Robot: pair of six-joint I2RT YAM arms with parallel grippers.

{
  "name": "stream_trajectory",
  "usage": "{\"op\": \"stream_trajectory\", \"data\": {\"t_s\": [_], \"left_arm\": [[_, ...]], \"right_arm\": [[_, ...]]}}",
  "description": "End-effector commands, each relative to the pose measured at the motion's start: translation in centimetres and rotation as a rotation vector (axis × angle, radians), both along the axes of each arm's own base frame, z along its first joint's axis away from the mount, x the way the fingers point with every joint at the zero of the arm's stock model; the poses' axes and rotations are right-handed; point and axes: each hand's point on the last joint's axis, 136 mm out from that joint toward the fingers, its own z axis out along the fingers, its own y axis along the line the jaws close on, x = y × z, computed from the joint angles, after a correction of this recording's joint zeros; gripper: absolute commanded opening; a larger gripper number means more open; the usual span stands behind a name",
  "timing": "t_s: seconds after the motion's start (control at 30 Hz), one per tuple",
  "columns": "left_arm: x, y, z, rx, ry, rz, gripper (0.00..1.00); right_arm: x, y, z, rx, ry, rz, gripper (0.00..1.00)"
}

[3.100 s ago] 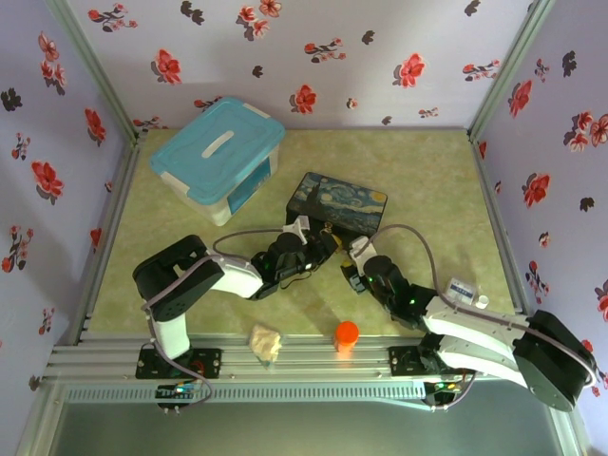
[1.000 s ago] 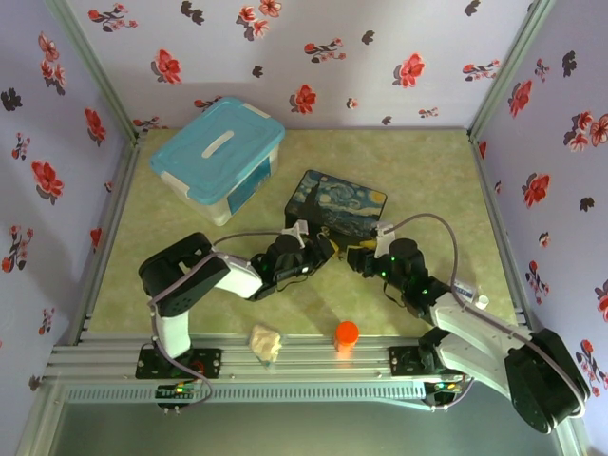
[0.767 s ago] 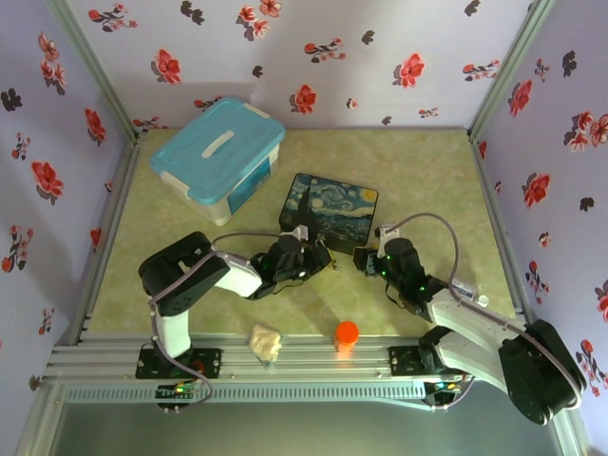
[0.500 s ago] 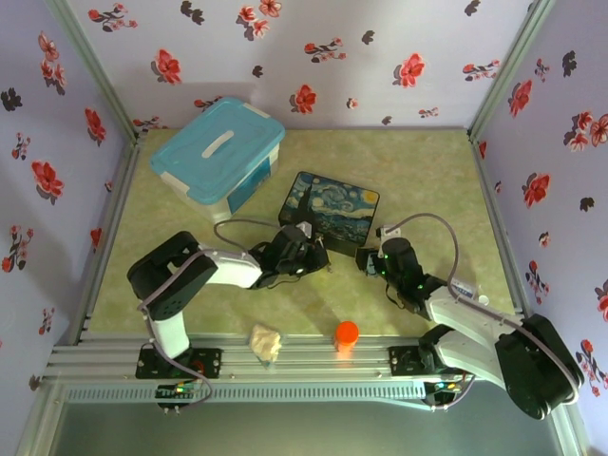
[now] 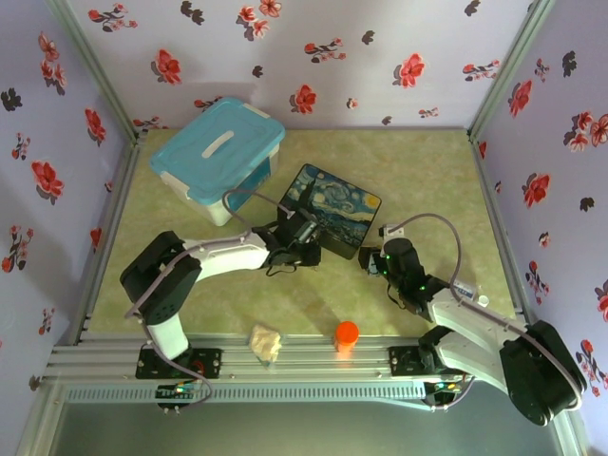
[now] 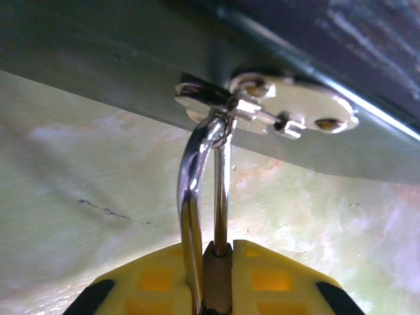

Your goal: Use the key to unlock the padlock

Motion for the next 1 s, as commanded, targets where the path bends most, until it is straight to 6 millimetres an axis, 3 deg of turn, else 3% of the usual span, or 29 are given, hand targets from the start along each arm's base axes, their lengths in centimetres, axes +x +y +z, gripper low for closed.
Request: {"op": "stream_trajectory", "data": {"t_s": [0.0,0.23,0.43,0.63,0.83,0.97], "left_arm": [[-1.5,4.1,-3.7,0.306,0.017,-0.056,0.08],[-1.6,3.3,-3.5,0.262,0.008,-0.054,0.08],[-1.7,1.9,-2.9,0.166,0.012,-0.062,0.02],[-2.0,0.7,-2.6,0.063,0.045,-0.068,0.02],[-2.2,0.4,-2.7,0.006,0.068,-0.063,0.06],[-2.1,1.5,-3.5,0.080,0.060,-0.046,0.07]], "right_arm": [[0.5,-0.6,0.9,-0.007,-0.023,-0.031,0.45],[0.3,-0.6,1.0,-0.002,-0.028,-0.030,0.45],[0.6,0.5,1.7,0.099,-0.046,-0.021,0.46],[1.0,1.2,2.2,0.130,-0.044,-0.014,0.49],[1.5,1.7,2.9,0.165,-0.036,-0.016,0.51],[1.8,2.0,2.6,0.158,-0.013,-0.016,0.51]]}}
